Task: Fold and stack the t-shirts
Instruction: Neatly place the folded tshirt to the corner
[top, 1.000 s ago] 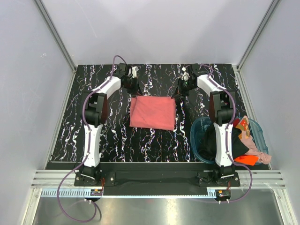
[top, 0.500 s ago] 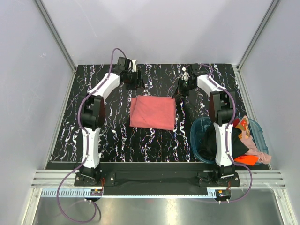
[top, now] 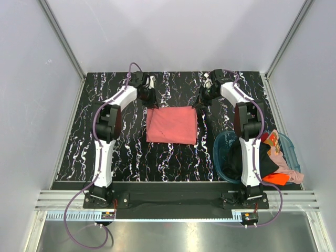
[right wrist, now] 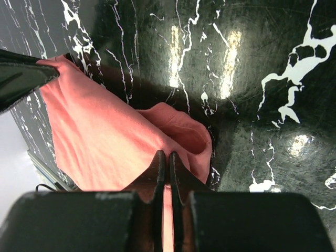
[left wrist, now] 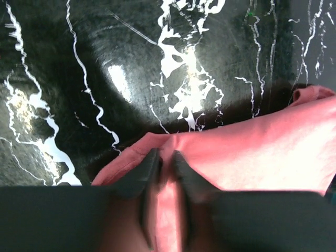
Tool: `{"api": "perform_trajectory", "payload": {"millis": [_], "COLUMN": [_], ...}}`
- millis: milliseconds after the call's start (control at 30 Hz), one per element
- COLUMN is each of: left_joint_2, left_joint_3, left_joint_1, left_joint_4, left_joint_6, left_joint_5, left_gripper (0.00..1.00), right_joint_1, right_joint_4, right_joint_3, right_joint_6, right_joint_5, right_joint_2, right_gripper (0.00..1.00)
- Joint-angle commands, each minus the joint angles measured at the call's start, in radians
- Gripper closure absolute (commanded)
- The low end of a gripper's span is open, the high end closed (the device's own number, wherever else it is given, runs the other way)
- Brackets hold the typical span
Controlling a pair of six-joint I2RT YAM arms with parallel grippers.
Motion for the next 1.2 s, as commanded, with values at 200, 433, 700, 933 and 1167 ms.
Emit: {"api": "perform_trajectory", "payload": {"millis": [200, 433, 700, 933, 1167], "left_joint_2": [-0.189, -0.410, -0.512, -0.575, -0.428], "left_joint_3": [-0.044, -0.223, -0.328, -0.385, -0.240], "left_joint_1": [-0.013, -0.042, -0.043, -0.043, -0.039], "left_joint_4": [0.053, 0.041, 0.008, 0.021, -0.018], "left_joint_6": [-0.003, -0.045, -0.072, -0.092, -0.055], "left_joint_5": [-0.057, -0.083, -0.161, -0.167, -0.172], "left_gripper": [1.00, 1.00, 1.00, 1.00, 1.00], "right_joint_1": [0.006, 0.020, 0.055, 0.063, 0.063], "right_joint_4": [-0.023, 0.001, -0.018, -0.026, -0.074], "right_joint_3": [0.014, -0.072, -0.062, -0.072, -0.012], "right_joint_6": [-0.007, 0.007, 0.016, 0.053, 0.050], "right_joint_5": [0.033, 0.013, -0.005, 0.012, 0.012], "right_joint_2": [-0.038, -0.130, -0.188, -0.247, -0.168], "right_gripper": [1.00, 1.00, 1.00, 1.00, 1.00]}}
